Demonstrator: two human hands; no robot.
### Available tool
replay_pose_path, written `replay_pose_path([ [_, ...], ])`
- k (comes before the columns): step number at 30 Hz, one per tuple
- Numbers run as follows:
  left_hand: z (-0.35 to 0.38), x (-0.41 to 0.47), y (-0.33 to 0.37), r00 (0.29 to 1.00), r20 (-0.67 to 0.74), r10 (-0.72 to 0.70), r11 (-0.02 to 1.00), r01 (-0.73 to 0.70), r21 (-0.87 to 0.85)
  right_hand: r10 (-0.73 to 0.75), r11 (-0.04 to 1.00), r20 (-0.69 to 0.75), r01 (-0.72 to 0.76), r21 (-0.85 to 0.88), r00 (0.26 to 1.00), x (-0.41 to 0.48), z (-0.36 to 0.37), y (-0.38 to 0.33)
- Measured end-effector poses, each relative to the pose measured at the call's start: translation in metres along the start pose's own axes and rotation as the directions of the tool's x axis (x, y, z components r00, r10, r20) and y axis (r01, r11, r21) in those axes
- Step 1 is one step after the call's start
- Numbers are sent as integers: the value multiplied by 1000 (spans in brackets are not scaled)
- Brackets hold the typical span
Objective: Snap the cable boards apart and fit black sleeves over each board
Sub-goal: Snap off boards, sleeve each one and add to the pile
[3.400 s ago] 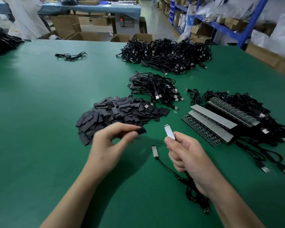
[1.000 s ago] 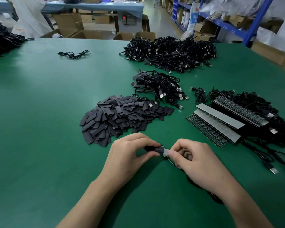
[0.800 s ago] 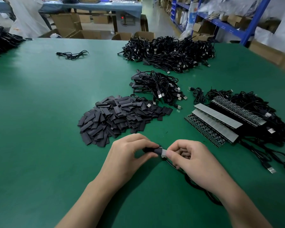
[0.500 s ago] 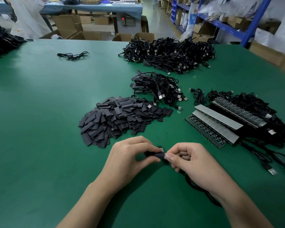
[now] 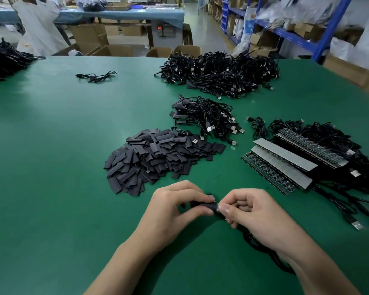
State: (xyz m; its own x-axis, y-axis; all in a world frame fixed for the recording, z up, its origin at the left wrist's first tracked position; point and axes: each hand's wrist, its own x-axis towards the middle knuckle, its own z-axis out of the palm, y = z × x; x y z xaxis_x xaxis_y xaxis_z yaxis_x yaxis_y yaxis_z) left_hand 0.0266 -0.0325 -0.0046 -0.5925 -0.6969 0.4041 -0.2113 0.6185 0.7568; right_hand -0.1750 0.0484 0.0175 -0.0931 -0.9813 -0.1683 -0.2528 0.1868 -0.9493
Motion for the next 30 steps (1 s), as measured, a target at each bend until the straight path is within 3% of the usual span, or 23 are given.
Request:
replay_pose_path([
  [10, 6, 0, -1, 991, -1, 137, 977, -135, 163, 37, 998, -5, -37, 53, 999, 0, 1, -2],
  [13, 8, 0, 0, 998, -49, 31, 998, -29, 47, 0, 1000, -30, 1, 22, 1000, -1, 2, -6],
  [15, 9, 0, 0, 993, -42, -107, 994, 105, -43, -67, 992, -85, 57, -115, 994, -3, 2, -8],
  [18, 10, 0, -1, 959, 25, -283, 933, 281, -225, -144, 959, -103, 113, -260, 984, -5, 1, -12],
  [20, 11, 0, -1, 952, 32, -305, 908, 301, -293, -152, 954, -99, 119, -276, 983, -4, 2, -11],
  [22, 10, 1, 0, 965, 10, -263, 932, 257, -257, -158, 947, -114, 118, -299, 981, -3, 4, -9],
  [26, 8, 0, 1, 998, -45, -46, 998, 48, 38, -144, 952, -127, 103, -290, 981, -1, 3, -4],
  [30, 7, 0, 0, 997, -70, -45, 998, 49, 46, -148, 954, -134, 106, -281, 980, -1, 3, -3],
])
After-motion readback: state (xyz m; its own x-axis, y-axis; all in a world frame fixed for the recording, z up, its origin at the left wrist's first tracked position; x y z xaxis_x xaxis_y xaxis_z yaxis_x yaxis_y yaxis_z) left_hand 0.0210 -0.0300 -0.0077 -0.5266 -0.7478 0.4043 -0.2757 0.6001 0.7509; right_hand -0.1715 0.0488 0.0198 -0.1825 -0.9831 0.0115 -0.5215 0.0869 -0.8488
